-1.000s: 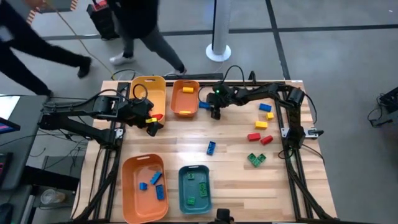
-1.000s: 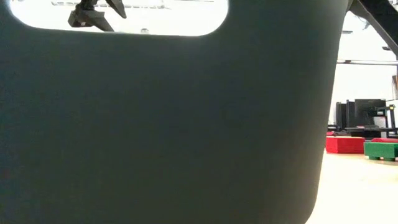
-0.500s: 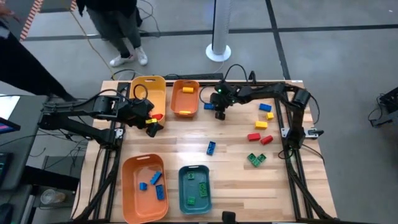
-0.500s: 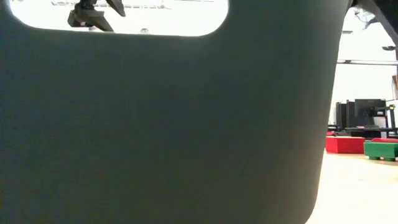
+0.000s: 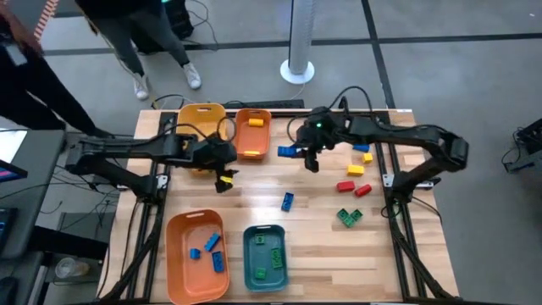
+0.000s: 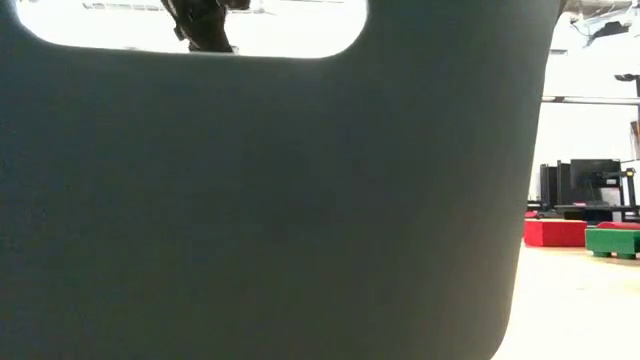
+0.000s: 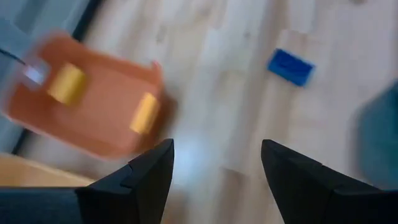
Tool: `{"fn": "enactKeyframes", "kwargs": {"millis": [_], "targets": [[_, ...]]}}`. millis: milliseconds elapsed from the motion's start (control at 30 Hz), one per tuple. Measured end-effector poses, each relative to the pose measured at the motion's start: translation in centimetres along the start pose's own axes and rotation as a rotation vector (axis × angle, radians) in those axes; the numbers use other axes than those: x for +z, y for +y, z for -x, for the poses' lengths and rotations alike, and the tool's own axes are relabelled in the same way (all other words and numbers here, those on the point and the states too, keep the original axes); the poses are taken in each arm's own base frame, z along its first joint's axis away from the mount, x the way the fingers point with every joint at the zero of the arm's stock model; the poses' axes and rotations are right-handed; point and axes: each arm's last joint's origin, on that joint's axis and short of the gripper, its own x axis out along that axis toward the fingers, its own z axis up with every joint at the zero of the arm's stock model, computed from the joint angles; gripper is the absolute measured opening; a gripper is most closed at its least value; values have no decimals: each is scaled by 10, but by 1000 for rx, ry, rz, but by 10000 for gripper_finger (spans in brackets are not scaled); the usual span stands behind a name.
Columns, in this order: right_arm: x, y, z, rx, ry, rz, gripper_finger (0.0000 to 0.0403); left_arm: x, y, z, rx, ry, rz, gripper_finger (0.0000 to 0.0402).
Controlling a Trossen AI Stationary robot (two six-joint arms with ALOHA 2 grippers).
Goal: Sort blocks
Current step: Put the blue game piece into the large orange bin
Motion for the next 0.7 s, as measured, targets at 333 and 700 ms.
{"fn": "enactKeyframes", "kwargs": {"millis": [333, 700], "targets": [[19, 26, 32, 268, -142, -299, 121, 39, -5, -8, 119, -343, -345, 235], [28, 29, 29, 348, -188, -419, 119, 48, -2, -15, -34, -437, -398, 235]]}}
